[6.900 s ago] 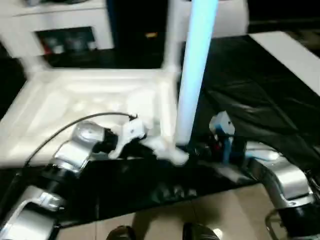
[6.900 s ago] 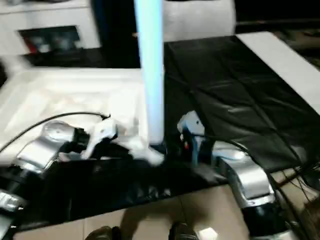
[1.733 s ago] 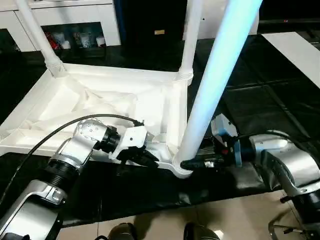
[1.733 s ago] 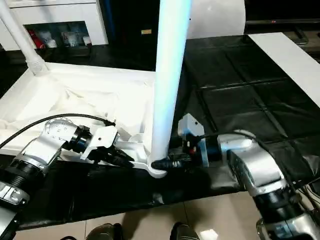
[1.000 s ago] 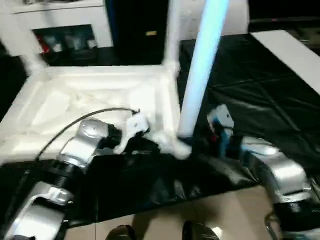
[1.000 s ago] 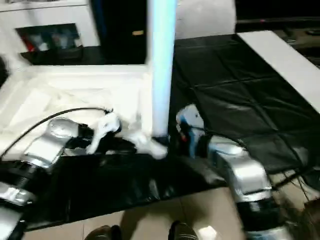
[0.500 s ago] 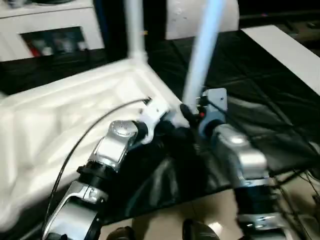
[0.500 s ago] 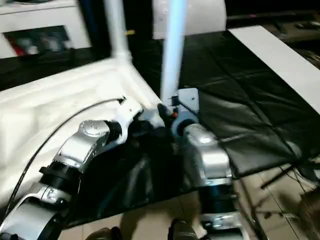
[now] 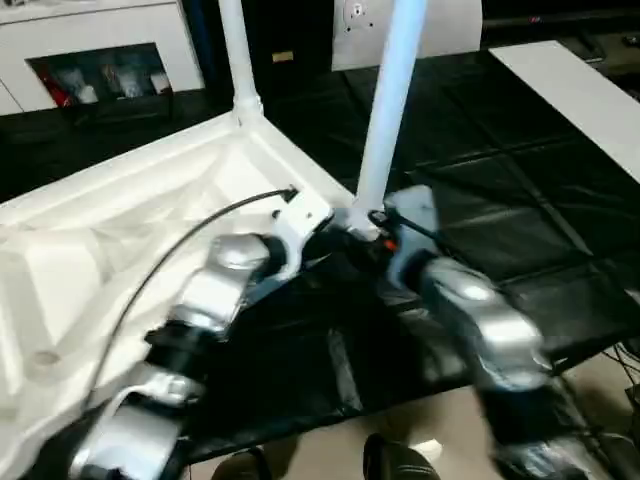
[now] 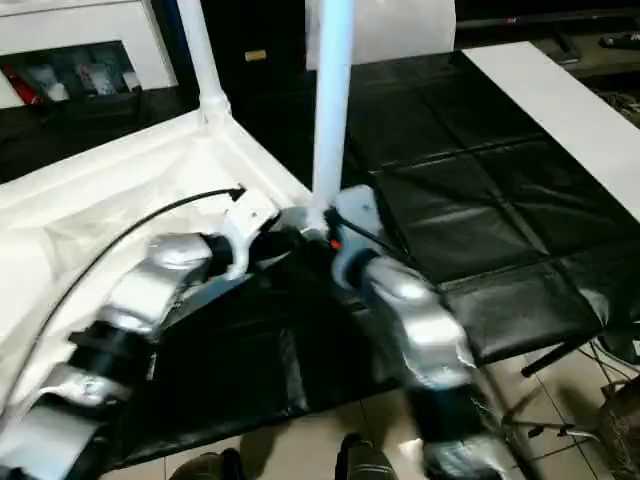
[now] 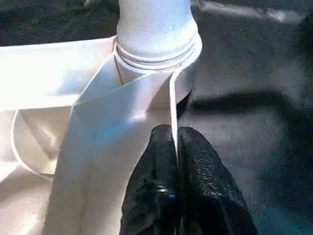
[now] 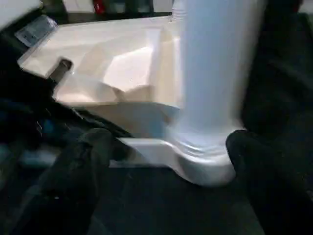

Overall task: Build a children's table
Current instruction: Rotate leg to tighten

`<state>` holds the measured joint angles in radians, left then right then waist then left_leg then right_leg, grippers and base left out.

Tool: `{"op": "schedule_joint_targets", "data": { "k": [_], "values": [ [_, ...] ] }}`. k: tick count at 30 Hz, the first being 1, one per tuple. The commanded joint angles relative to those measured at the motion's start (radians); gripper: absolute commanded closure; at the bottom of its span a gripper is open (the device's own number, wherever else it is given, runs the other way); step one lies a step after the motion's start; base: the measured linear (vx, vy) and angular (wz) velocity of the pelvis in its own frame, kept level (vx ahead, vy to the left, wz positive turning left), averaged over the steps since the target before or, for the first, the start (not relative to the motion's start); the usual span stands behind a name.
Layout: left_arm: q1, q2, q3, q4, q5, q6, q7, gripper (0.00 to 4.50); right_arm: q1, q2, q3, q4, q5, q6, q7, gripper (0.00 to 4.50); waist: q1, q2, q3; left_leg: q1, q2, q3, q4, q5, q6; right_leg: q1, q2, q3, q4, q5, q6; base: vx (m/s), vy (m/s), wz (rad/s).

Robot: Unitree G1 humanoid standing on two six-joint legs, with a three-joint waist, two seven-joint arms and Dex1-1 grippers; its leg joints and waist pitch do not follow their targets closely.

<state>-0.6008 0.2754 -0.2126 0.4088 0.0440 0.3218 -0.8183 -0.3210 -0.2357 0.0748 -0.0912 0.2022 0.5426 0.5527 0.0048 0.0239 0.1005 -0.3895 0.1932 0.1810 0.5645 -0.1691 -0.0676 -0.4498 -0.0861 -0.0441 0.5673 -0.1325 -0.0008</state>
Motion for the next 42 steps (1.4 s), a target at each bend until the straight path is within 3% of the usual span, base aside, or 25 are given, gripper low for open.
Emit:
{"op": "schedule_joint_targets", "data": {
  "k": [1,5,11,13,15,17,22,27,42],
  "values": [
    [0.006,0.028,-0.013,0.008,0.005,-0.027,-0.05,4.5,0.014,-0.033,0.013,-0.049,0.027,0.001,0.075,0.03,0.01,-0.016,-0.066,0.013,0.017,0.003,-0.054,-0.187,0.094,0.076,-0.03,0.028,-0.056,-0.233,-0.208,0.0,0.0,0.0],
    [0.008,0.087,-0.037,0.038,-0.009,-0.109,-0.169,4.5,0.028,-0.112,-0.009,-0.067,0.051,-0.014,0.157,0.03,0.012,-0.013,-0.062,0.016,0.016,0.002,-0.056,-0.222,0.077,0.069,-0.033,0.03,-0.065,-0.324,-0.183,0.0,0.0,0.0],
    [0.016,0.167,-0.092,0.075,-0.026,-0.255,-0.371,4.5,0.017,-0.217,0.033,-0.043,0.061,-0.059,0.308,0.03,0.026,-0.013,-0.066,0.018,0.02,0.002,-0.055,-0.213,0.073,0.067,-0.034,0.032,-0.056,-0.29,-0.191,0.0,0.0,0.0],
    [0.009,0.166,-0.088,0.081,-0.055,-0.283,-0.431,4.5,-0.001,-0.245,0.057,-0.009,0.053,-0.085,0.362,0.03,0.035,-0.017,-0.068,0.022,0.021,0.004,-0.052,-0.203,0.077,0.064,-0.035,0.033,-0.051,-0.265,-0.211,0.0,0.0,0.0],
    [0.009,0.175,-0.1,0.08,-0.056,-0.296,-0.464,4.5,-0.008,-0.253,0.069,0.006,0.041,-0.104,0.374,0.03,0.04,-0.014,-0.067,0.024,0.024,0.005,-0.053,-0.202,0.076,0.063,-0.036,0.033,-0.05,-0.258,-0.219,0.0,0.0,0.0],
    [0.008,0.194,-0.13,0.082,-0.064,-0.324,-0.55,4.5,-0.025,-0.27,0.1,0.033,0.043,-0.129,0.439,0.03,0.043,-0.015,-0.068,0.021,0.023,0.005,-0.053,-0.199,0.076,0.066,-0.036,0.032,-0.046,-0.249,-0.223,0.0,0.0,0.0],
    [0.0,0.2,-0.151,0.088,-0.072,-0.354,-0.604,4.5,-0.041,-0.278,0.118,0.055,0.066,-0.139,0.506,0.03,0.054,-0.017,-0.068,0.021,0.026,0.007,-0.051,-0.192,0.088,0.066,-0.038,0.033,-0.041,-0.233,-0.234,0.0,0.0,0.0],
    [-0.009,0.199,-0.176,0.076,-0.08,-0.383,-0.684,4.5,-0.075,-0.295,0.156,0.103,0.093,-0.159,0.625,0.56,0.058,-0.023,-0.068,0.02,0.028,0.009,-0.051,-0.203,0.084,0.067,-0.041,0.034,-0.043,-0.262,-0.23,0.0,0.0,0.0],
    [-0.028,0.208,-0.182,0.101,-0.075,-0.394,-0.721,4.5,-0.118,-0.32,0.19,0.149,0.128,-0.127,0.766,1.73,0.07,-0.021,-0.07,0.02,0.029,0.01,-0.047,-0.182,0.084,0.067,-0.041,0.033,-0.039,-0.254,-0.235,0.0,0.0,0.0]
  ]
}}
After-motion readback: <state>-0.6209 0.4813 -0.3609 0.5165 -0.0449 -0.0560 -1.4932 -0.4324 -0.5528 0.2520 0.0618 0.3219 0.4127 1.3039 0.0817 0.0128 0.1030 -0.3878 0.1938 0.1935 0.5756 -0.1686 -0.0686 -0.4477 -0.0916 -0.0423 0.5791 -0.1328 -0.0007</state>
